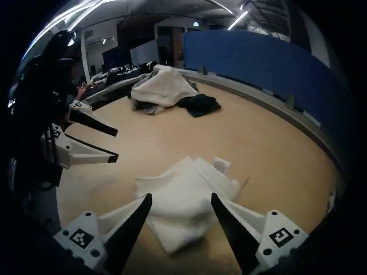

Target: Fold towel

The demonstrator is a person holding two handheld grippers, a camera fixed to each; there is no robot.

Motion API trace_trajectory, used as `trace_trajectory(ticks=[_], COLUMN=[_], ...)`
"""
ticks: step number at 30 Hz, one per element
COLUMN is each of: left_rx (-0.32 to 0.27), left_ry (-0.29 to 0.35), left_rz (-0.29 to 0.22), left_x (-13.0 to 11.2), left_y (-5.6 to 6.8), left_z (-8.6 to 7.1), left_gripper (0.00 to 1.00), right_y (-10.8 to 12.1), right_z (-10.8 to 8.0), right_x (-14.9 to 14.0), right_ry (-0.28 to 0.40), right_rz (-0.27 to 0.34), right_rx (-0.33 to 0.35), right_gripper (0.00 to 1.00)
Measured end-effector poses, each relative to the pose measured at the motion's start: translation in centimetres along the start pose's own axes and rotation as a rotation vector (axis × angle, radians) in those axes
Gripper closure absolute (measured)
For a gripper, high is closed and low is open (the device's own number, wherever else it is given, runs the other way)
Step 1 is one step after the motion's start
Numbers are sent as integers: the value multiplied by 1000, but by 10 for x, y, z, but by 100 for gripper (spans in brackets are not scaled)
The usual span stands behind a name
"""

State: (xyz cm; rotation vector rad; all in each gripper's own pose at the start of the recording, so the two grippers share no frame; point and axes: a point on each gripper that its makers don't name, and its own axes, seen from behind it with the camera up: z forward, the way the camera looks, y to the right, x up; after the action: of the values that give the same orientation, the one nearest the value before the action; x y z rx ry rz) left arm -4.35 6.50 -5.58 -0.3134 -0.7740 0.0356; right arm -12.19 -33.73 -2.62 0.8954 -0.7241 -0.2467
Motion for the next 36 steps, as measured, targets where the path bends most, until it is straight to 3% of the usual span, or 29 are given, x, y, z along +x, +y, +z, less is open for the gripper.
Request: trace_trajectory(ticks=[9,21,36], left_rx=[-2,-1,0], left_ry=[-1,-5,-6], left_rz=[7,8,4], left_x=[0,-4,-7], left_y=[4,3,4], left_z=[0,1,2], left_gripper=[6,6,6], right_y=[2,8,6], right_z=[3,23,38], right_x=[-9,-18,-40], right_ry=[-23,-55,-117], right_rz=[-2,21,-22], right_rx=[-3,-1,-7], right_gripper=[0,0,0])
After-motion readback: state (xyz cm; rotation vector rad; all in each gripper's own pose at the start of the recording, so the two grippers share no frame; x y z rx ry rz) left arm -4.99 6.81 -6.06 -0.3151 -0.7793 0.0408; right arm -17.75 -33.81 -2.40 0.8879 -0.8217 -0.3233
